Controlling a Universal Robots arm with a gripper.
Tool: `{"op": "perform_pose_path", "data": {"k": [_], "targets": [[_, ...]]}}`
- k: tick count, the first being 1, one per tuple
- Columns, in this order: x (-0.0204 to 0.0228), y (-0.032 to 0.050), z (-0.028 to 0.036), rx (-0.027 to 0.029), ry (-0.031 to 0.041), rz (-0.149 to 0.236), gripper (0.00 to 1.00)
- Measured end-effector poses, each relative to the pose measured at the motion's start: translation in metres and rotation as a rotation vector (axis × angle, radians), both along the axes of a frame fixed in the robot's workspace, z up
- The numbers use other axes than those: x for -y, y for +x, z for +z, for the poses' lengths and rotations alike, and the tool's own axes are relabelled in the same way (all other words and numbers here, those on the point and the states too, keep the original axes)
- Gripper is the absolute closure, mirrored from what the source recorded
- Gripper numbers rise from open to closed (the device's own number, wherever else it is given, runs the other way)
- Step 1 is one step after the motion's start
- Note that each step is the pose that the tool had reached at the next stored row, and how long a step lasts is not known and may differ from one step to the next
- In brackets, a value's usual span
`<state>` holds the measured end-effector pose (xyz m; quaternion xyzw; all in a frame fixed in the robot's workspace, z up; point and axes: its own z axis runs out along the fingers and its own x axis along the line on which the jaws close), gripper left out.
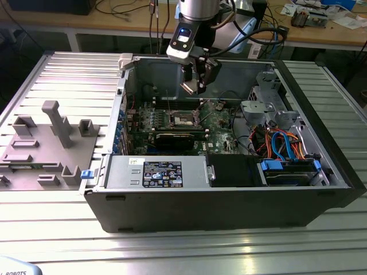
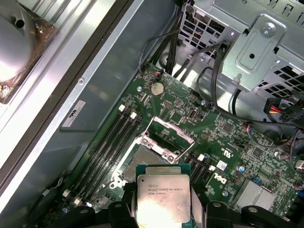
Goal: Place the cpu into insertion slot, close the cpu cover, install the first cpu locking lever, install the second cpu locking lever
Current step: 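Place the cpu into insertion slot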
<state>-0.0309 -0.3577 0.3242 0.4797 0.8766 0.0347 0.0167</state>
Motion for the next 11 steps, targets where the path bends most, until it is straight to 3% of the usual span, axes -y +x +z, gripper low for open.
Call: {"op": "perform_pose_path", "data": {"k": [11], "targets": [[0.0,0.0,-0.0005,0.0001,-0.0015,-0.019,0.46]]}}
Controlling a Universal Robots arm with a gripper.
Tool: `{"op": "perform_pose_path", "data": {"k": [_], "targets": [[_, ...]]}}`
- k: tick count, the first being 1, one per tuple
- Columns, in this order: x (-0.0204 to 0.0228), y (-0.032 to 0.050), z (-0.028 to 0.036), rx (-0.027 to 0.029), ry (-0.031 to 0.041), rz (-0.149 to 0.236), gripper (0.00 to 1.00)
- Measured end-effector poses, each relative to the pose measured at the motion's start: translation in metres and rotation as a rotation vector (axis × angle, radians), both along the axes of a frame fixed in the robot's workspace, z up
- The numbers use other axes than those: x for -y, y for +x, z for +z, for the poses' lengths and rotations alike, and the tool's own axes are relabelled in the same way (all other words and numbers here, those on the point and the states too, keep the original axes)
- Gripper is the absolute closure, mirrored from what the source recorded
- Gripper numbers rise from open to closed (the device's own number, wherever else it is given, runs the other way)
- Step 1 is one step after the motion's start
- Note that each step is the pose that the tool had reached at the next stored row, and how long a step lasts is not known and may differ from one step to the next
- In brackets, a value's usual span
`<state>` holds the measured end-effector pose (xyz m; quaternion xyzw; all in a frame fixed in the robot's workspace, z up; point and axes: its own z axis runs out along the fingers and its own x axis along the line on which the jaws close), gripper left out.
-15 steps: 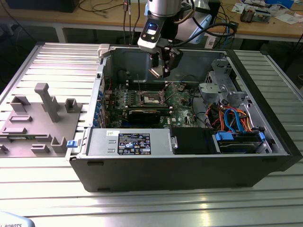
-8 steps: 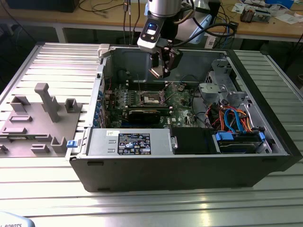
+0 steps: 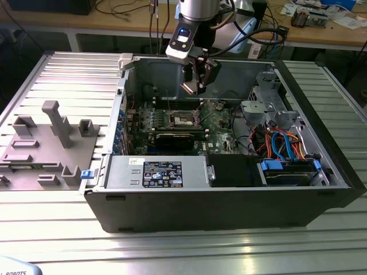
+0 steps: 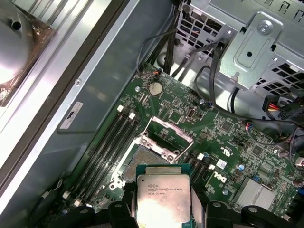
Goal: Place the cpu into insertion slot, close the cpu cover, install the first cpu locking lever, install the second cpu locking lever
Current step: 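Place the cpu into insertion slot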
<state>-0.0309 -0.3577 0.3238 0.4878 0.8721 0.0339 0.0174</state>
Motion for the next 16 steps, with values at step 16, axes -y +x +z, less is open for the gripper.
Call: {"op": "perform_pose_path", "data": {"k": [16], "targets": [[0.0,0.0,-0.0007,-0.0001,-0.0023,-0.027,0.46]]}}
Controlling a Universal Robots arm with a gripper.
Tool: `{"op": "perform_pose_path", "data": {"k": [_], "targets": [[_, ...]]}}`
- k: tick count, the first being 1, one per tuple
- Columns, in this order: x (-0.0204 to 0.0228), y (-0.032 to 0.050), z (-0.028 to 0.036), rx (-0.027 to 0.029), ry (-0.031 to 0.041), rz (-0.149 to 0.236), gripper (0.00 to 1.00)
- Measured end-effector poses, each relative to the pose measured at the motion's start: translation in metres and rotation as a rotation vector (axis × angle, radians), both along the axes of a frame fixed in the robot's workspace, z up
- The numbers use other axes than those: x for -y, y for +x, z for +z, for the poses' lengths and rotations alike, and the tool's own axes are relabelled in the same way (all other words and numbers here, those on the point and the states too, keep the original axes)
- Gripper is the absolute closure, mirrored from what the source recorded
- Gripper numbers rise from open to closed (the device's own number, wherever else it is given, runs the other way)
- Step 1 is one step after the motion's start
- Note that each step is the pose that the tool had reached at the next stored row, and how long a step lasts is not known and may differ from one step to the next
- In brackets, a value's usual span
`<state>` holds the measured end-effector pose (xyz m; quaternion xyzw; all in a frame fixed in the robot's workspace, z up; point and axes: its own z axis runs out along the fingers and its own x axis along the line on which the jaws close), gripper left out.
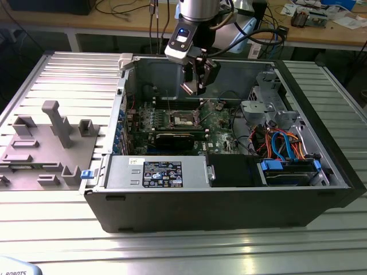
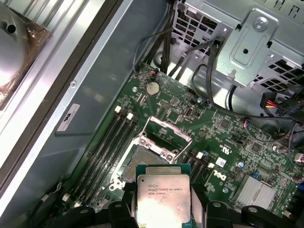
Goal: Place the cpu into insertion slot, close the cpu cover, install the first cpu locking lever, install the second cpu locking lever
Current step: 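Place the cpu into insertion slot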
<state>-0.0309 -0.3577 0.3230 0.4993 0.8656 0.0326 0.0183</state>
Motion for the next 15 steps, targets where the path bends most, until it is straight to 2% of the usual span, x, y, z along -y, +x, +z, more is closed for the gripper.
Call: {"op": "perform_pose_path", "data": {"k": [15], "targets": [[0.0,0.0,-0.0008,0.0,-0.002,-0.024,0.46]]}}
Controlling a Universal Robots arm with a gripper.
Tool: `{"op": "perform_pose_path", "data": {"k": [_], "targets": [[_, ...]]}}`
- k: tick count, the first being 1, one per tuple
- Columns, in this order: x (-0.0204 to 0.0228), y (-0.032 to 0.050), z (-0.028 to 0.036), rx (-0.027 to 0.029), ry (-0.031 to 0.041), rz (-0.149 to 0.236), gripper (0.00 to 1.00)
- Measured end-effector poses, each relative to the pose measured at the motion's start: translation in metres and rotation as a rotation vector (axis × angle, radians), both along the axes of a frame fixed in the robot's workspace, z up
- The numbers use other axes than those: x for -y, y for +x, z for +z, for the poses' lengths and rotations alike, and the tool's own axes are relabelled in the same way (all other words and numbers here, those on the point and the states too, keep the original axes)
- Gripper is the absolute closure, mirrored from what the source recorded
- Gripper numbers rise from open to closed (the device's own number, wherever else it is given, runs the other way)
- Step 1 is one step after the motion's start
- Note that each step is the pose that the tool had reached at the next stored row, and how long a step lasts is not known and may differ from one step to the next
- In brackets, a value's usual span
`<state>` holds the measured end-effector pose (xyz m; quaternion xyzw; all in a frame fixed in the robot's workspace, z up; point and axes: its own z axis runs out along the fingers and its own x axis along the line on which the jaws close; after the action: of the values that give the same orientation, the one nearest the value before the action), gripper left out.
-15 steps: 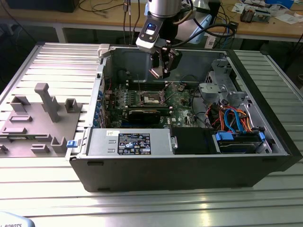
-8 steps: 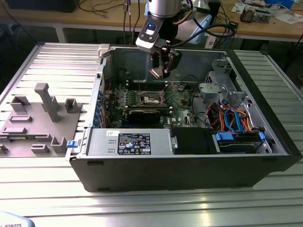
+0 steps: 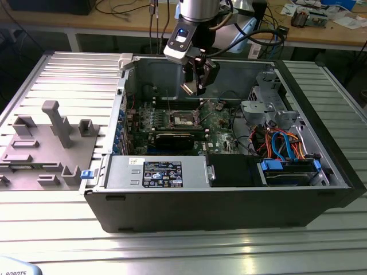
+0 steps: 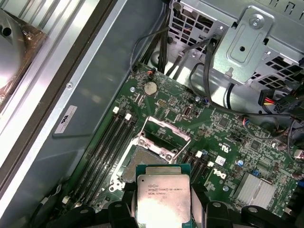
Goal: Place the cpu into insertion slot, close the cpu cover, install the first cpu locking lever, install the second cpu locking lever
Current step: 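Place the cpu into insertion slot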
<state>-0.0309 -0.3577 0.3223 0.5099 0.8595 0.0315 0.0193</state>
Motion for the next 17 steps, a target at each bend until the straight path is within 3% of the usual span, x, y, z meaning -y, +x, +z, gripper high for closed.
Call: {"op": "perform_pose_path", "data": {"k": [17], "targets": [[0.0,0.0,-0.0007,0.0,-0.0027,-0.02,0.46]]}}
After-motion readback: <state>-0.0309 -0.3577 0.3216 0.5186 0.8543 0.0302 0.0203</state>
